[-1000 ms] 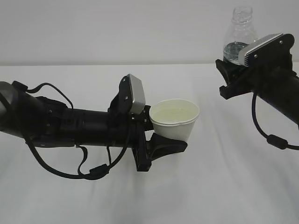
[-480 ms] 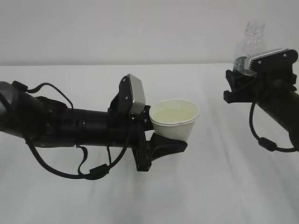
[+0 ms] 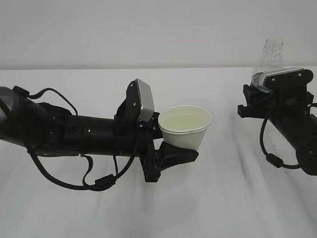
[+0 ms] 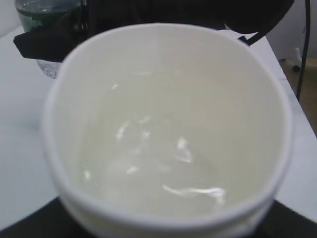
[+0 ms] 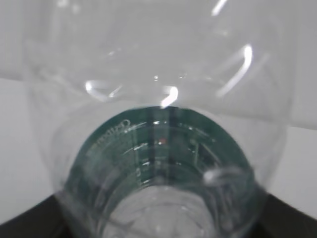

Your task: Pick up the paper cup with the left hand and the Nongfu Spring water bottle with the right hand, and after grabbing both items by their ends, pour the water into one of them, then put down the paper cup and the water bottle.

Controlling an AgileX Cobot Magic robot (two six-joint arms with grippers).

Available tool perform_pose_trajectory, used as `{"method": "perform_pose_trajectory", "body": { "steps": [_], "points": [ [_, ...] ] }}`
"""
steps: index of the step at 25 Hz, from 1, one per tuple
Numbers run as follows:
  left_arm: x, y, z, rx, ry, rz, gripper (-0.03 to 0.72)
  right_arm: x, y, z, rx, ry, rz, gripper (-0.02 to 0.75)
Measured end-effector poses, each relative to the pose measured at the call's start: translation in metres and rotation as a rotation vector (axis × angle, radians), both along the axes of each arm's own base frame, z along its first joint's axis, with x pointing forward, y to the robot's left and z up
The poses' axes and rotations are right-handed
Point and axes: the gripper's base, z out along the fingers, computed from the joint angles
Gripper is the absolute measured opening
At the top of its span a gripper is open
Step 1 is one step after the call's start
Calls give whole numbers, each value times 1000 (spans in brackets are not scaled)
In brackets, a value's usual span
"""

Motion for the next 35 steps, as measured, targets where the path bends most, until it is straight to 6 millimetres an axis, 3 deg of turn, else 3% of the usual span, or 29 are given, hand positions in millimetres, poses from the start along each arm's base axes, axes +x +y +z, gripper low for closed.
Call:
{"method": "perform_pose_trajectory", "body": {
  "steps": [35],
  "points": [
    [1, 0, -1, 12, 1, 8, 420, 52, 3, -55, 27, 39, -50, 447]
  ]
}}
